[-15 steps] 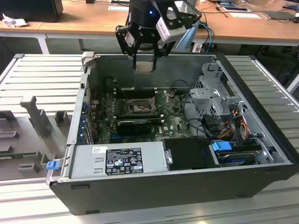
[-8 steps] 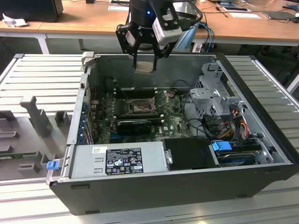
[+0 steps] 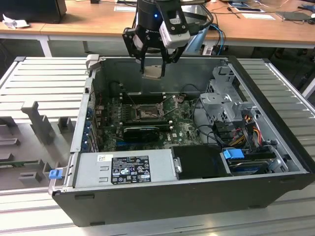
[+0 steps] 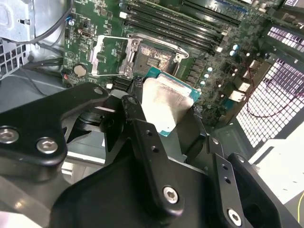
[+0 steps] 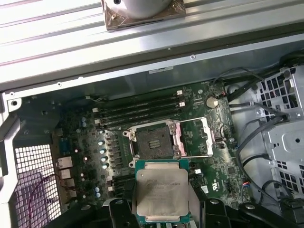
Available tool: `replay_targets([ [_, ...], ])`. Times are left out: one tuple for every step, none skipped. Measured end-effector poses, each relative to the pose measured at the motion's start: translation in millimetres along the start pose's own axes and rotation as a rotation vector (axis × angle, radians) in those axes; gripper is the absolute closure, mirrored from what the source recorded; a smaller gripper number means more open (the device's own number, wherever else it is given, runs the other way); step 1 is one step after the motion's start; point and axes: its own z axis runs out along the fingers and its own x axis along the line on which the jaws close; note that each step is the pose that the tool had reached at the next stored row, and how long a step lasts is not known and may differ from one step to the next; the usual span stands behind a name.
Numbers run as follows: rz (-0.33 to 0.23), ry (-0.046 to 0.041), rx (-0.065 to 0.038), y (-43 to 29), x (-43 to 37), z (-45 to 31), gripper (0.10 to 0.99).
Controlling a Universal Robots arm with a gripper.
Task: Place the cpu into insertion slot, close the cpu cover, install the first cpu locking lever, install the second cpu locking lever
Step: 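Place the cpu into insertion slot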
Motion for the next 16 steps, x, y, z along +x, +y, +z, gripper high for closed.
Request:
replay_targets([
  [0.017,-0.0015,0.000,0.0,0.0,0.1,0.557],
  [0.035,-0.0030,-0.001,0.0,0.0,0.2,0.557],
  [0.048,-0.0041,-0.001,0.0,0.0,0.3,0.557],
  [0.073,-0.0063,-0.001,0.0,0.0,0.5,0.557],
  [0.085,-0.0073,-0.002,0.0,0.0,0.6,0.557],
  [0.095,-0.0082,-0.002,-0.1,0.0,0.6,0.557],
  [0.111,-0.0096,-0.002,-0.1,0.0,0.7,0.557],
  [0.129,-0.0111,-0.002,-0.1,0.0,0.8,0.557],
  [0.146,-0.0126,-0.003,-0.1,0.0,0.9,0.557],
  [0.170,-0.0147,-0.003,-0.1,0.0,1.2,0.557],
  [0.186,-0.0162,-0.003,-0.1,0.0,1.3,0.557],
  [0.199,-0.0173,-0.003,-0.1,0.0,1.4,0.557],
  [0.208,-0.0181,-0.003,-0.1,0.0,1.4,0.557],
  [0.227,-0.0197,-0.004,-0.1,0.0,1.5,0.557],
  [0.241,-0.0210,-0.004,-0.1,0.0,1.5,0.557],
  [0.255,-0.0222,-0.004,-0.1,0.0,1.6,0.557],
])
